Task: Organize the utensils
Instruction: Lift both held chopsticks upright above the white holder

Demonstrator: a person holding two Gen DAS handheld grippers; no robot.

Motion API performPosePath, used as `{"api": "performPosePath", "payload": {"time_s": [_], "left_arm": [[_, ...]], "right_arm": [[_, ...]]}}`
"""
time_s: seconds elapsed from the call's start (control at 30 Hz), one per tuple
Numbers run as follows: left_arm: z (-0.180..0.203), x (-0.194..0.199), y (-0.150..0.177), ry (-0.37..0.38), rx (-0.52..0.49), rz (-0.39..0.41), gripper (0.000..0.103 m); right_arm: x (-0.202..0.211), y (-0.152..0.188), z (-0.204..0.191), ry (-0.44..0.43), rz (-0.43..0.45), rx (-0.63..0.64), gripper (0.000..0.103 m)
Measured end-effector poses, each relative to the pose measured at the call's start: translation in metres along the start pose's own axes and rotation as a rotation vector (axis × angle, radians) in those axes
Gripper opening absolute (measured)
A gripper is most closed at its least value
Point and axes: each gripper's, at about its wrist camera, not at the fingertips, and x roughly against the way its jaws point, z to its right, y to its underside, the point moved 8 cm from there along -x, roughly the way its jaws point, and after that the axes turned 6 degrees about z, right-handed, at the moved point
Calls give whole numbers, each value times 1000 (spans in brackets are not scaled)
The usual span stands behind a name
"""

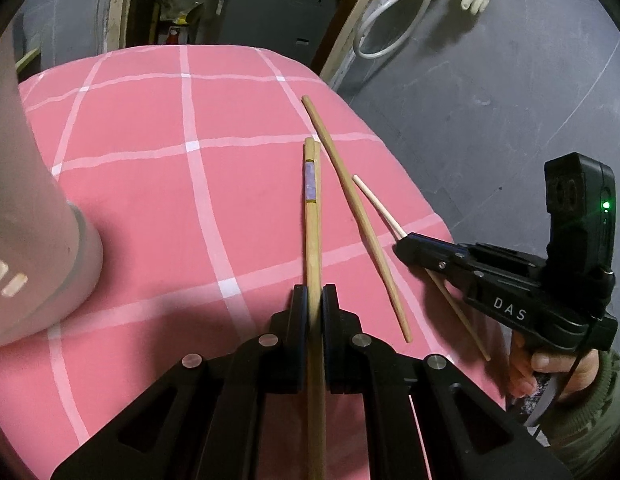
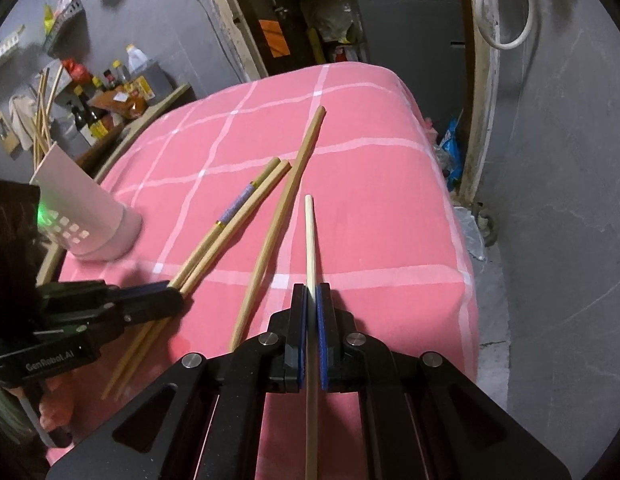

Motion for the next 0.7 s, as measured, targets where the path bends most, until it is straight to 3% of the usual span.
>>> {"api": "performPosePath", "payload": {"time_s": [0.17, 0.7], "left_arm": [[-4, -3, -7, 7, 3, -17, 11], [-9, -7, -13, 34, 19, -44, 8]], "right_arm": [[-4, -1, 0, 13, -22, 16, 4], [-12, -10, 3, -12, -31, -30, 4]]}}
